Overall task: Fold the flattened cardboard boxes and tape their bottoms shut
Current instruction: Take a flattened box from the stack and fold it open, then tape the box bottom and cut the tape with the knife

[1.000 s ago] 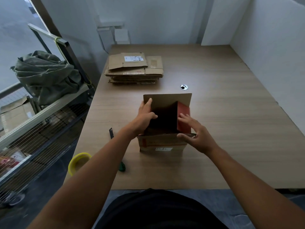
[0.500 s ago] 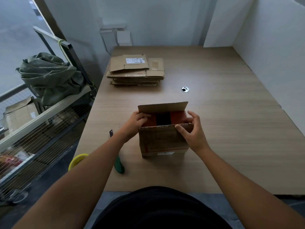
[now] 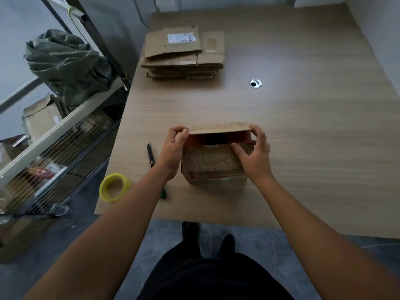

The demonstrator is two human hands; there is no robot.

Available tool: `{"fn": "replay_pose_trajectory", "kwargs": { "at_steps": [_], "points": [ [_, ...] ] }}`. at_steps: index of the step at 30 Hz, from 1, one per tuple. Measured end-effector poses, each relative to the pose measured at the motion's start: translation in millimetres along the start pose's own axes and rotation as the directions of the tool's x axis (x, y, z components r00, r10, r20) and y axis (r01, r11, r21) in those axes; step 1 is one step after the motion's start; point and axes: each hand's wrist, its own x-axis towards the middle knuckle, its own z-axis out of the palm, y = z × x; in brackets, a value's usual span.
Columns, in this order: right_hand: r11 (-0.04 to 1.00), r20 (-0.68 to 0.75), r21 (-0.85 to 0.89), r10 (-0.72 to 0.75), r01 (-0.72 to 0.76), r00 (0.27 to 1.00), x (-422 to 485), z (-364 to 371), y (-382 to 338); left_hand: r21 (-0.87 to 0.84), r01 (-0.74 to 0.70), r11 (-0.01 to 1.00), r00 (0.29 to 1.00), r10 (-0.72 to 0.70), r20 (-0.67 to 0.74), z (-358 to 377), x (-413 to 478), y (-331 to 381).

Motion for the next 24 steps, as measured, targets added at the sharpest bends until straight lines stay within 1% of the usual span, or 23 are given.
{"fn": "replay_pose_trajectory", "kwargs": {
  "at_steps": [3,5,6,8,9,11,12,13,14,16,20,22,24],
  "points": [
    [0.987,0.092,0.158,0.02,-0.034,0.996,-6,2,3,-0.072,0.098,0.993,0.995,-0.099,-0.018,3,-3,-16],
    [0.964,0.094,0.246,0.081,-0.102,0.992,-8,1,1,-0.2,0.169,0.965,0.981,-0.185,-0.06,4,-8,-23],
    [0.954,0.079,0.261,0.128,-0.144,0.989,-6,0,0,-0.252,0.203,0.946,0.974,-0.222,-0.05,3,-9,-28],
    [0.904,0.115,0.329,0.248,-0.272,0.962,0,-3,-3,-0.285,0.264,0.921,0.963,-0.266,0.033,0,-12,-34],
    [0.854,0.17,0.377,0.317,-0.358,0.933,4,-5,-5,-0.286,0.289,0.913,0.957,-0.279,0.077,-1,-13,-38],
    [0.705,0.313,0.441,0.46,-0.556,0.831,9,-9,-5,-0.289,0.32,0.902,0.945,-0.283,0.163,-2,-15,-42],
    [0.641,0.398,0.437,0.492,-0.631,0.775,11,-9,-4,-0.285,0.334,0.898,0.938,-0.288,0.192,-1,-15,-43],
    [0.617,0.465,0.414,0.489,-0.669,0.738,11,-10,-4,-0.279,0.345,0.896,0.933,-0.296,0.204,0,-15,-42],
    [0.621,0.507,0.389,0.472,-0.68,0.721,11,-10,-3,-0.28,0.354,0.892,0.929,-0.303,0.21,0,-14,-42],
    [0.638,0.533,0.364,0.454,-0.678,0.714,13,-12,-4,-0.298,0.358,0.885,0.928,-0.302,0.22,1,-13,-43],
    [0.657,0.516,0.345,0.464,-0.67,0.72,12,-17,-4,-0.322,0.355,0.878,0.93,-0.295,0.22,2,-19,-42],
    [0.669,0.516,0.34,0.456,-0.661,0.726,6,-20,0,-0.349,0.341,0.873,0.932,-0.265,0.248,0,-22,-45],
    [0.648,0.506,0.394,0.439,-0.652,0.742,-1,-22,2,-0.346,0.335,0.876,0.931,-0.251,0.265,0,-27,-49]
  ]
}}
